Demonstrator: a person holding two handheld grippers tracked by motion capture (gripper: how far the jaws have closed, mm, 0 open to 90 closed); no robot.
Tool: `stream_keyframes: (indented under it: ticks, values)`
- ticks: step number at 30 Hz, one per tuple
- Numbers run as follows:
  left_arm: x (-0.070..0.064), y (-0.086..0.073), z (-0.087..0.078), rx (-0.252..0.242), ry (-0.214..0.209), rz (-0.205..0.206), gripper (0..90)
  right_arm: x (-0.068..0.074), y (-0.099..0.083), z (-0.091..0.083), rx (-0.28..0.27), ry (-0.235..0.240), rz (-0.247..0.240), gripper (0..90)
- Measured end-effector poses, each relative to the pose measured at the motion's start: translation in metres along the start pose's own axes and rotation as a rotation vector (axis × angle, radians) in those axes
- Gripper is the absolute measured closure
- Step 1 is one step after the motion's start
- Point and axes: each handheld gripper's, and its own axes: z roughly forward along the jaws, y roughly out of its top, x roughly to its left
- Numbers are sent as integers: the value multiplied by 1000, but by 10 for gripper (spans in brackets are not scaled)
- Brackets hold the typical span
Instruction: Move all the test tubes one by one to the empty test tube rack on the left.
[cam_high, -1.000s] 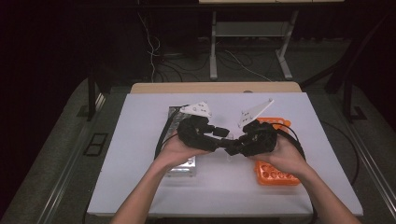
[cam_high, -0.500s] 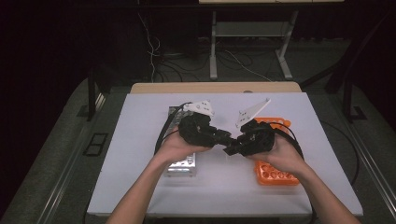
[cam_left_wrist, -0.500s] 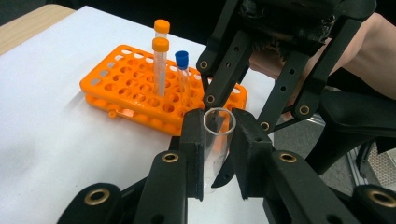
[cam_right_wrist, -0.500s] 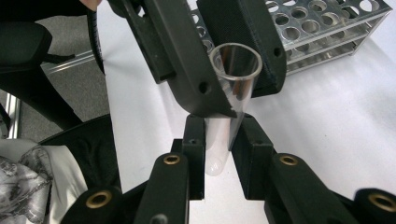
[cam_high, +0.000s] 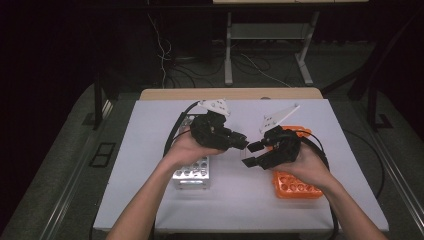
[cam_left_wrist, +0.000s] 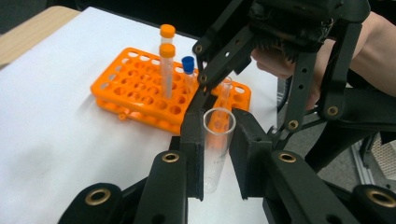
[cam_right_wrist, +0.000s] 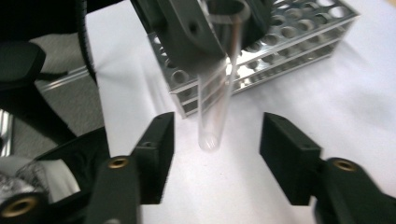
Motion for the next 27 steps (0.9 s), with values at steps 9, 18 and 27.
stream_keyframes:
  ticks: [9, 18, 27]
  values:
    - [16, 11, -23, 5, 69, -12, 745, -3, -13, -18, -66, -57, 67, 202]
    - [37, 9, -46, -20, 137, -51, 745, 2, -28, -35, -144, -107, 98, 3]
    - [59, 1, -63, -53, 193, -104, 745, 6, -53, -55, -191, -135, 154, 3]
